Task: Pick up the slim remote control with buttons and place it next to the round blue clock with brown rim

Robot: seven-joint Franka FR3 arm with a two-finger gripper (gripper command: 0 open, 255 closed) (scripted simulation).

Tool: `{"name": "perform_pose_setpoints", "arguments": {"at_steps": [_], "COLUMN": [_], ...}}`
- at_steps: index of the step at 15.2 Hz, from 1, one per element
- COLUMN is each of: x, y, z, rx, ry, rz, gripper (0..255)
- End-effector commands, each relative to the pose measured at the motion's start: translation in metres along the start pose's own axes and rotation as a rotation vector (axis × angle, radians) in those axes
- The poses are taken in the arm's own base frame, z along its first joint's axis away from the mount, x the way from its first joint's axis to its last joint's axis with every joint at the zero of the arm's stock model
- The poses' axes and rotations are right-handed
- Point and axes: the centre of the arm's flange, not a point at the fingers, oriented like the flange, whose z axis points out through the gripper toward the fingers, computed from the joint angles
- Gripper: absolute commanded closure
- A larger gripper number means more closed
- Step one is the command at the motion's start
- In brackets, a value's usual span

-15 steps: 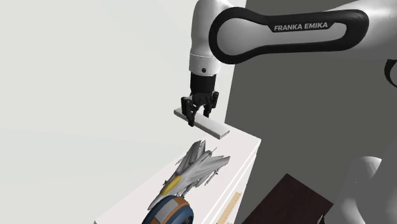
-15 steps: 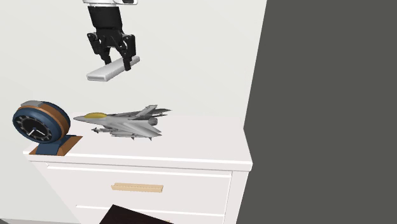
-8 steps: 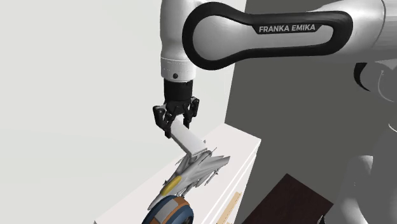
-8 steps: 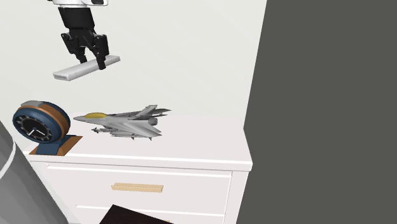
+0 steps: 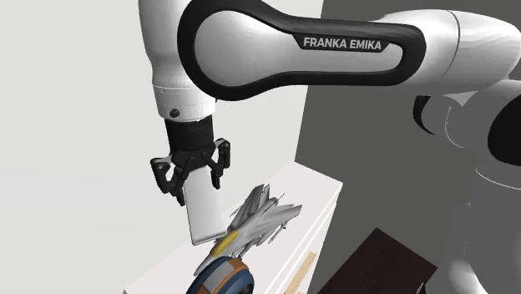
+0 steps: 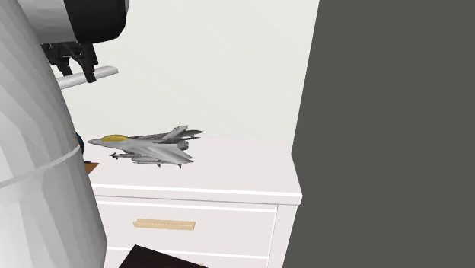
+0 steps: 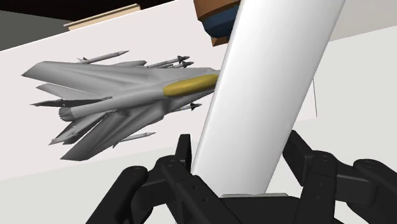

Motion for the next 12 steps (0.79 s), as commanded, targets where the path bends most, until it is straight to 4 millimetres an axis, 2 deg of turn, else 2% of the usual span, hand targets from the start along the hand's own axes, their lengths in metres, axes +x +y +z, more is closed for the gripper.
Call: {"name": "perform_pose_setpoints", "arguments": {"at_steps": [1,3,12], "x": [-0.002,-0.004,-0.002], "y": [-0.033,-0.056,-0.057], "z": [-0.007,-0.008,0.04], "rx": [0.047,0.047,0.047], "ry": [0.041,0.041,0.041], "rz": [-0.004,-0.004,-0.004], "gripper": [255,255,255]}}
